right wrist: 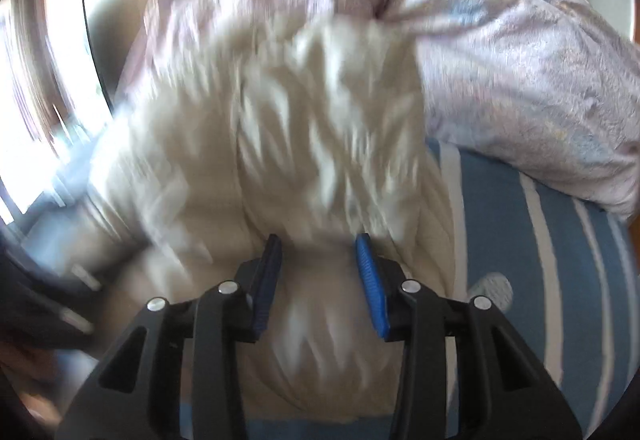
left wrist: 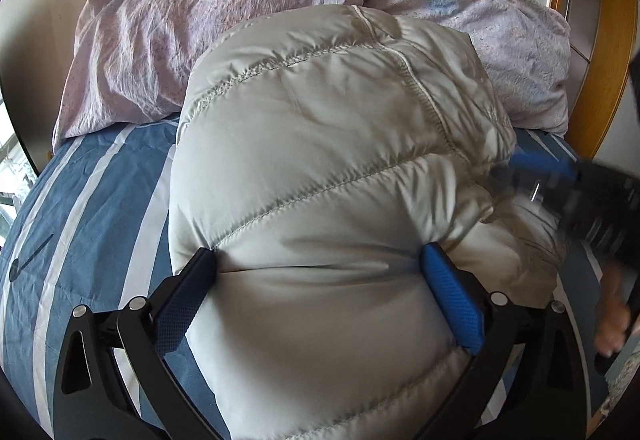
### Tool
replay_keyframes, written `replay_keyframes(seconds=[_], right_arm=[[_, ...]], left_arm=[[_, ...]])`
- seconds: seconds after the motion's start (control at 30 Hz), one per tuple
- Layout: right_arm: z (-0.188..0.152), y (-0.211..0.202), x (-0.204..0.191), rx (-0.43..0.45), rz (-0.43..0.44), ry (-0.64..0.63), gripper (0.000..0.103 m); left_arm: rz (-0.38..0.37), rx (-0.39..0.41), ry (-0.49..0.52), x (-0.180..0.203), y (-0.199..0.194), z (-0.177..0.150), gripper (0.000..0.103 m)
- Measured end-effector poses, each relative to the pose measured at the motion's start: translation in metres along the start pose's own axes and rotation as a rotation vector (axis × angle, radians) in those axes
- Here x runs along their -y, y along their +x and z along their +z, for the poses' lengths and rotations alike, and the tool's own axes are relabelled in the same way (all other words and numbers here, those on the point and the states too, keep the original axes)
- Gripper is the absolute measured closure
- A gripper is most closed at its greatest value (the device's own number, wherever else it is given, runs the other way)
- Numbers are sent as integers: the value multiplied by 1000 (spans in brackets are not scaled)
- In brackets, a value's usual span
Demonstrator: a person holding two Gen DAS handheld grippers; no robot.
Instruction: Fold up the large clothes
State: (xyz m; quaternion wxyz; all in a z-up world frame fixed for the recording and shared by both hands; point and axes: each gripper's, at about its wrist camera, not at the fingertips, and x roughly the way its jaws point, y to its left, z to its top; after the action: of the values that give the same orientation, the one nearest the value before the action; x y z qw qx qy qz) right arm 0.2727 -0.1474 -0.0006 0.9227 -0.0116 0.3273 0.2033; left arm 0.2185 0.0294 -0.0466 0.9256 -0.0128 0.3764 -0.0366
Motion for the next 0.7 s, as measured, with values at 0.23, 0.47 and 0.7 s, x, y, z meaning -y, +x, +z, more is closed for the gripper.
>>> replay_keyframes(seconds=[0.23,0.47,0.7], right_arm=[[61,39,15,24,-53,131,60],[58,85,23,-84,-103,119,54],[42,113,46,-123,-73,189,44]], left_arm=[[8,-2,-3,1,-1,0,1],[16,12,10,4,-1,1,1],[33,31,40,13,-2,4,1]])
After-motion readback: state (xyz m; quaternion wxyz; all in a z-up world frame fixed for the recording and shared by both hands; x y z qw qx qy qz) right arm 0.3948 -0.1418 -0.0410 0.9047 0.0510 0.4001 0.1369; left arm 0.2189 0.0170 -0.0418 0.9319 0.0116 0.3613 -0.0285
